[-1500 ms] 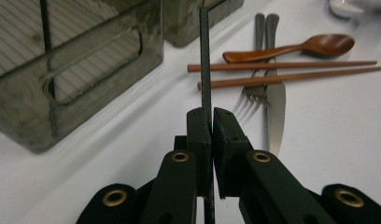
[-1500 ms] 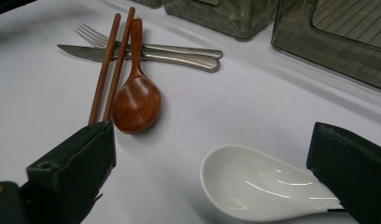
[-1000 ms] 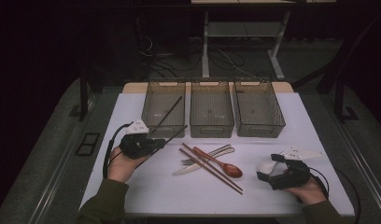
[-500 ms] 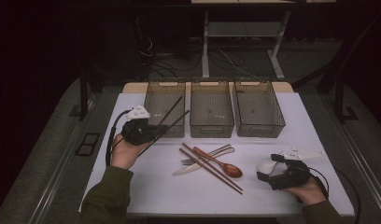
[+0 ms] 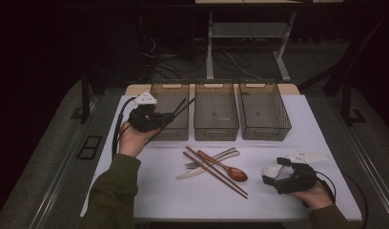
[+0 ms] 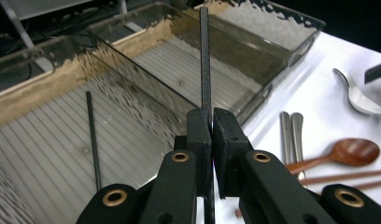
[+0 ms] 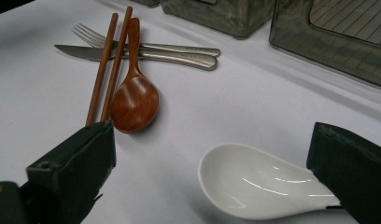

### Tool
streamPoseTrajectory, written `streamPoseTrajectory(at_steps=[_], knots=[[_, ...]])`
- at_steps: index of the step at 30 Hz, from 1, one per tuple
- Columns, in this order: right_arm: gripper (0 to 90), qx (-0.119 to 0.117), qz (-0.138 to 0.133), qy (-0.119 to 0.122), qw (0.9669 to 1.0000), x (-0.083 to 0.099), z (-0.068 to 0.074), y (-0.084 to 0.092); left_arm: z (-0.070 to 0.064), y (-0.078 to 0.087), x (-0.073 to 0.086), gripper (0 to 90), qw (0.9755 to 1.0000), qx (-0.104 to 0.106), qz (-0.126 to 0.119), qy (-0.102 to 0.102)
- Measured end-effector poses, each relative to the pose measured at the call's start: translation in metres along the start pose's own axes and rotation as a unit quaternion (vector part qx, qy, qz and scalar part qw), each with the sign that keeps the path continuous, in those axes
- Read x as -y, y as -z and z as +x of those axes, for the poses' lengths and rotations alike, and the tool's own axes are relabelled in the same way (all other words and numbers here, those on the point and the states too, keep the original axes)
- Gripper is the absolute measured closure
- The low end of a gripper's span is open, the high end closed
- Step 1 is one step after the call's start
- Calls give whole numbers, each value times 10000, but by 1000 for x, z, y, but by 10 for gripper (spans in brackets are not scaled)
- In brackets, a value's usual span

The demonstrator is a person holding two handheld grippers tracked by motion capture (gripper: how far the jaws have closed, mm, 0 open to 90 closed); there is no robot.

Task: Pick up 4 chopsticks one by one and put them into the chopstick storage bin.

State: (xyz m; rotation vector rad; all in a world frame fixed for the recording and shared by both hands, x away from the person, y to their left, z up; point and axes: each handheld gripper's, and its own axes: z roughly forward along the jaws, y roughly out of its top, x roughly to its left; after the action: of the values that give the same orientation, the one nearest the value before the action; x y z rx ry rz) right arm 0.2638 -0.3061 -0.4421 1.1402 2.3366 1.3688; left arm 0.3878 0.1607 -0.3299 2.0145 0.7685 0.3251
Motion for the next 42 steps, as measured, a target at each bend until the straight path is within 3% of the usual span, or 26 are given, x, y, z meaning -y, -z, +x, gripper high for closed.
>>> streamPoseTrajectory(at_steps=[24, 33, 37, 42], knots=[[13, 5, -32, -6, 10000, 0, 0, 1, 43, -31, -44, 852, 9983, -388, -436, 34], [13, -9, -42, -10, 10000, 0, 0, 2, 60, -50, -36, 852, 9965, -692, -461, 58], [14, -11, -45, -15, 10000, 0, 0, 2, 69, -56, -31, 851, 9960, -731, -483, 146], [13, -10, -38, -27, 10000, 0, 0, 2, 80, -65, -22, 851, 9957, -815, -333, 277]])
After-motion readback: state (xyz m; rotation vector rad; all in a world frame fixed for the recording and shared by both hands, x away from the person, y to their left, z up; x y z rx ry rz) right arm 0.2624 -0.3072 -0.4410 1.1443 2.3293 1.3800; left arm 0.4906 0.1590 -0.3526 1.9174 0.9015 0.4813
